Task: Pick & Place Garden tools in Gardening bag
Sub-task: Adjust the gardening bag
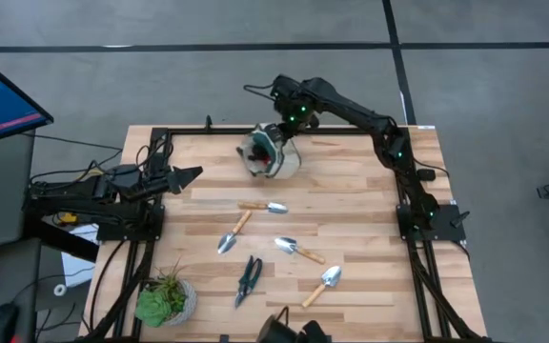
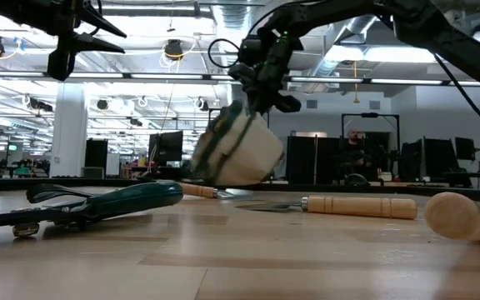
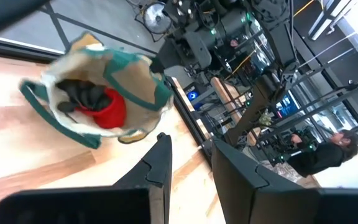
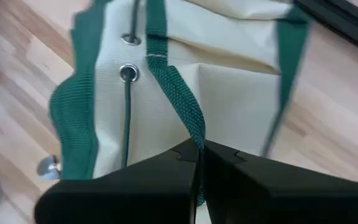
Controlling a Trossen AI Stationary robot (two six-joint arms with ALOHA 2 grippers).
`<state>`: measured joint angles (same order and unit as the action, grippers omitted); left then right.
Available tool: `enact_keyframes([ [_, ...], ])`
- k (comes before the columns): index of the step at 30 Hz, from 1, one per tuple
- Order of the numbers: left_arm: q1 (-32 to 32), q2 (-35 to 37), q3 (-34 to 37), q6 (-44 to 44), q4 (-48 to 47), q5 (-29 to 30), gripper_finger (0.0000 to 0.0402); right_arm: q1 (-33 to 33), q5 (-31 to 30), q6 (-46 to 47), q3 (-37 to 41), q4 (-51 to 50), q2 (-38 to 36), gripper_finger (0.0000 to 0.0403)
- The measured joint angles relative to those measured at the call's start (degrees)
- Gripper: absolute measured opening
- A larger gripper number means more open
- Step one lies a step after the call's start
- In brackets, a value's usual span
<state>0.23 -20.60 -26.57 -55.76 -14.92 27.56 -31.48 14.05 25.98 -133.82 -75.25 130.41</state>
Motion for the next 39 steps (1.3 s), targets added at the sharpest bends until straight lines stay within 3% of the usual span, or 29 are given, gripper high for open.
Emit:
enact_keyframes([
  [6, 0.01, 0.0, 0.0, 0.02, -0.02, 0.01, 0.0072, 0.12, 3.92, -0.05, 0.04, 2.01, -1.02, 0.0],
  [10, 0.02, 0.0, 0.0, 0.02, -0.02, 0.01, 0.0072, 0.28, 10.12, -0.65, 0.28, 4.39, -1.68, 0.0],
  [16, 0.01, 0.0, 0.0, 0.02, -0.04, 0.0, 0.0072, 0.35, 11.94, -1.37, 5.84, 7.06, -2.72, 0.0],
  [19, 0.01, 0.0, 0.0, 0.02, -0.04, 0.02, 0.0072, 0.3, 15.05, -2.66, 8.79, 11.04, -7.12, 0.0],
  [22, 0.04, -0.02, 0.0, 0.02, -0.05, 0.36, 0.0072, -0.07, 12.49, -5.03, 12.31, 12.45, -13.83, 0.0],
  [25, 0.07, -0.01, 0.0, 0.03, -0.04, 0.9, 0.0072, -1.17, 10.07, -5.41, 21.0, 16.6, -21.41, 0.0],
  [29, 0.07, 0.0, 0.0, 0.04, -0.04, 1.56, 0.0072, -2.28, 10.64, 0.04, 39.13, 31.66, -32.71, 0.0],
  [33, 0.07, -0.02, 0.0, 0.02, -0.02, 1.56, 0.0072, -2.62, 13.55, 11.1, 59.57, 58.3, -40.58, 0.0],
  [39, 0.07, -0.29, -0.02, -0.08, 0.05, 3.78, 0.0072, -0.76, 13.59, 28.34, 81.85, 98.04, -42.15, 0.0],
])
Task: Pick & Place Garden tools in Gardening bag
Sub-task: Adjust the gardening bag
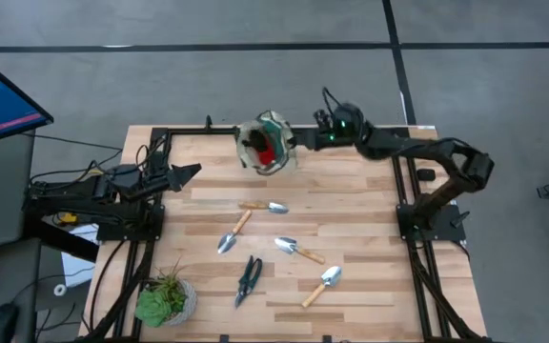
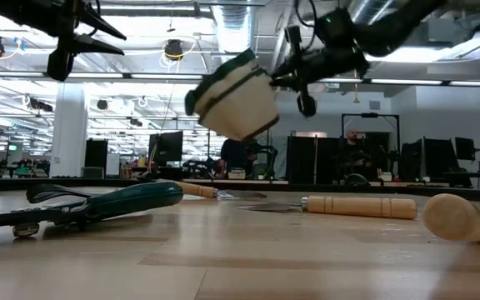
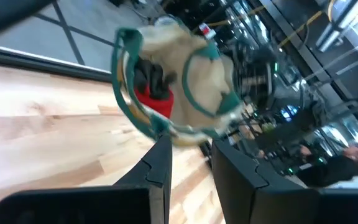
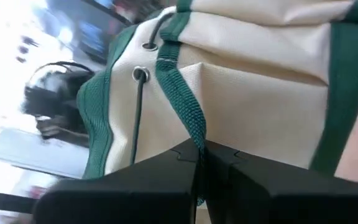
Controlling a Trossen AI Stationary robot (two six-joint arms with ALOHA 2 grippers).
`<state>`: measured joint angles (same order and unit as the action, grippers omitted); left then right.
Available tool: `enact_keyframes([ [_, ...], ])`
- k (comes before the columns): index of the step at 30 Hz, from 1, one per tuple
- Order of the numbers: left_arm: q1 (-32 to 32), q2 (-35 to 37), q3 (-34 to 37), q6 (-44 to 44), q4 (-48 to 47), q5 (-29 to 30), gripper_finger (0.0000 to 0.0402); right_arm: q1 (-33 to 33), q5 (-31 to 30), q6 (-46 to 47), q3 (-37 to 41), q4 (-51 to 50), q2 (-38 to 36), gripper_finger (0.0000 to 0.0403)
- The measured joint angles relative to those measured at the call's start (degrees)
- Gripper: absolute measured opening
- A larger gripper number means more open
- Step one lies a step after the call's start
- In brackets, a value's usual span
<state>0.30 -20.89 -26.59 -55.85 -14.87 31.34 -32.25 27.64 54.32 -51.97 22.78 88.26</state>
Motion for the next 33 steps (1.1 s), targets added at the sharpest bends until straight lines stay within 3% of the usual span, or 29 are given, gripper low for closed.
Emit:
enact_keyframes([
  [4, 0.0, -2.32, 0.45, -0.06, 0.15, 4.3, 0.0072, 1.8, -1.23, 7.52, 7.16, 18.39, 3.31, 0.0],
  [7, 0.04, -6.08, 2.09, -2.65, 0.21, 7.63, 0.0072, 3.11, -2.53, 10.21, 9.31, 26.36, 5.63, 0.0],
  [12, 0.99, -13.84, 5.4, -8.81, 3.65, 4.22, 0.0064, 4.01, -3.67, 12.5, 9.61, 34.01, 8.9, 0.0],
  [16, 2.04, -19.9, 7.92, -10.45, 13.2, 3.11, 0.0039, 4.02, -3.56, 16.81, 9.6, 42.51, 11.22, 0.0],
  [20, 4.68, -25.99, 9.09, -9.19, 24.34, 0.65, 0.0006, 4.11, -3.47, 18.2, 9.56, 45.05, 11.25, 0.0],
  [33, 17.31, -44.31, 9.11, -7.58, 48.93, -12.98, 0.0003, 5.27, -0.46, 19.26, 9.51, 47.37, 9.84, 0.0],
])
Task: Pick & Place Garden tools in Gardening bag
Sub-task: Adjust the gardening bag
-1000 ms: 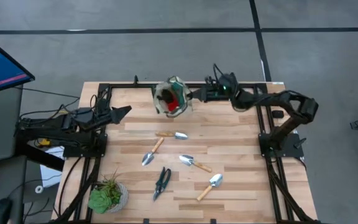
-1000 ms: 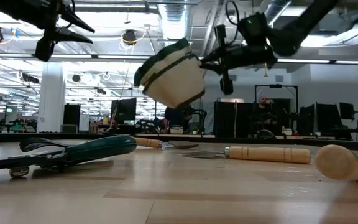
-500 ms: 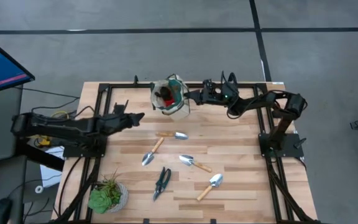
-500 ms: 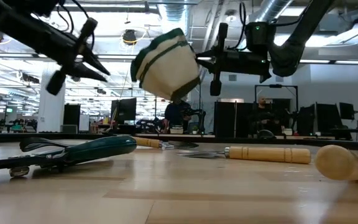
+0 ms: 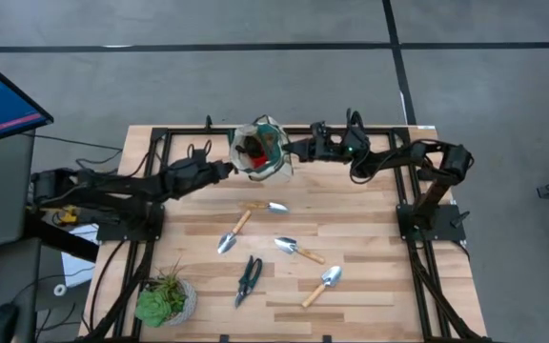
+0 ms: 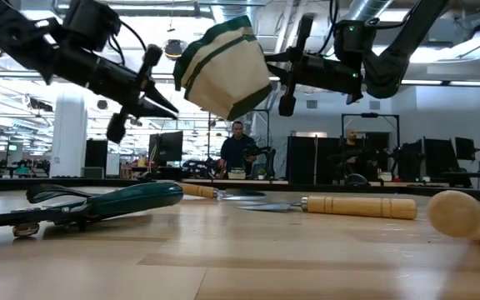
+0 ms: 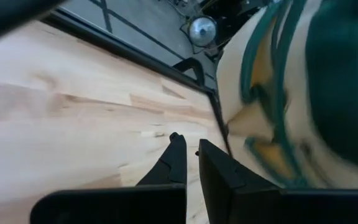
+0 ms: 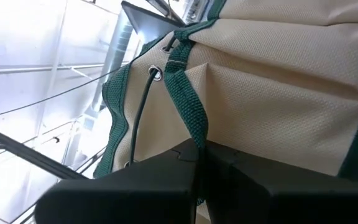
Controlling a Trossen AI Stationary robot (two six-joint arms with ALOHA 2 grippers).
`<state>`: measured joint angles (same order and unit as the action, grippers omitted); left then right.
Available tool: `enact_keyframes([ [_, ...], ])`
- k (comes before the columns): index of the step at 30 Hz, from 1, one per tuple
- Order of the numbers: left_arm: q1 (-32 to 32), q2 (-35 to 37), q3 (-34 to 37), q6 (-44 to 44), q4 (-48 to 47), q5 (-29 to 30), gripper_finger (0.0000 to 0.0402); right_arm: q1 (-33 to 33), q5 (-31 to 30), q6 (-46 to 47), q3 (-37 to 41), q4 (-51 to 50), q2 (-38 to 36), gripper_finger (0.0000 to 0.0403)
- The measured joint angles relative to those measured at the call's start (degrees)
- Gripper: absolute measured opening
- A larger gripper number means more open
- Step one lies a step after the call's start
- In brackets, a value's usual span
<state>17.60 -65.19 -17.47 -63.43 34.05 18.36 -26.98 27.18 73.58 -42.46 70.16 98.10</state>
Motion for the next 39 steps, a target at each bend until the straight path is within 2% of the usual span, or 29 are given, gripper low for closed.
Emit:
enact_keyframes([
  [7, 2.77, -3.99, -0.01, -1.15, 11.36, -2.28, 0.0003, -0.05, 1.06, -2.06, 0.0, -5.89, 0.0, 0.0],
  [18, 3.11, -2.41, -0.98, 0.45, 11.92, -2.97, 0.0003, -2.11, -2.88, -8.72, 0.0, -21.87, 0.0, 0.0],
  [23, 3.11, -3.87, -0.98, 0.5, 11.27, -3.19, 0.0003, -2.0, -3.73, -11.71, 0.0, -27.69, 0.16, 0.0],
  [34, 3.11, -5.46, -0.98, 0.23, 11.51, -3.77, 0.0003, -2.11, -5.35, -10.25, 0.31, -27.96, 5.49, 0.0003],
  [39, 3.11, -5.37, -0.98, 0.21, 11.92, -4.16, 0.0003, -3.87, -2.71, -10.96, 0.31, -29.45, 4.68, 0.0039],
])
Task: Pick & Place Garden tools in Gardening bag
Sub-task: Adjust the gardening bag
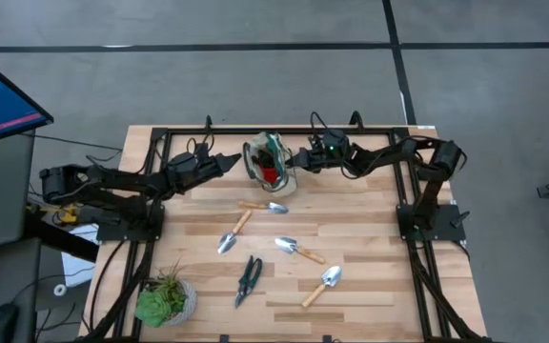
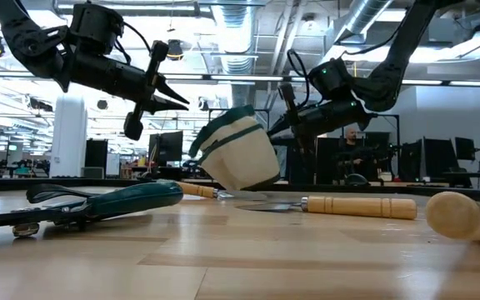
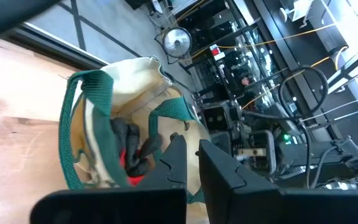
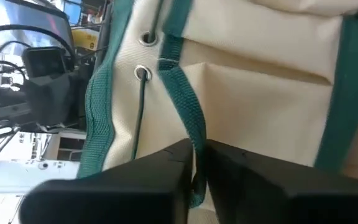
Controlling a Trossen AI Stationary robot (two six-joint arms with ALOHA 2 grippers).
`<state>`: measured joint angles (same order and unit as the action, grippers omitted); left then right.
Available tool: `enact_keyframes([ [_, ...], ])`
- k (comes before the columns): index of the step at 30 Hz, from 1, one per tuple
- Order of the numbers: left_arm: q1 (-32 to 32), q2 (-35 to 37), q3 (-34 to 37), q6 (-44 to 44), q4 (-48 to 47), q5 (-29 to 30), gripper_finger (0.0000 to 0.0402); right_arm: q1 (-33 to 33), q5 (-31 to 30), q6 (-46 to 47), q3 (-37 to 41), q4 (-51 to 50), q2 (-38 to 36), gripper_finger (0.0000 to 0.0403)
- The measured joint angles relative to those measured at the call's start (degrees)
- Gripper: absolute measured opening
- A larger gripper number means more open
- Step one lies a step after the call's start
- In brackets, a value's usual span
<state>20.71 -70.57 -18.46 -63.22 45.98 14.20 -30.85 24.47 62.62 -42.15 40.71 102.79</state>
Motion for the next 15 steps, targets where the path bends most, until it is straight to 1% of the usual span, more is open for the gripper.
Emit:
enact_keyframes([
  [4, 0.0, 0.02, 0.0, -0.02, 0.41, -0.68, 0.0003, -3.07, 2.28, -2.11, 0.0, -5.21, -3.76, 0.0089],
  [8, 0.0, 0.0, 0.0, 0.1, 0.36, -0.75, 0.0003, -5.38, 2.04, -8.01, 0.0, -15.76, -9.26, 0.0142],
  [12, 0.0, 0.02, -0.02, 1.13, -3.21, -0.79, 0.0002, -6.95, -1.38, -13.43, -0.38, -26.5, -15.33, 0.0181],
  [15, 0.0, 0.02, -0.02, 0.86, -9.33, -0.79, 0.0001, -7.05, -6.22, -19.17, -3.08, -36.67, -18.75, 0.0188],
])
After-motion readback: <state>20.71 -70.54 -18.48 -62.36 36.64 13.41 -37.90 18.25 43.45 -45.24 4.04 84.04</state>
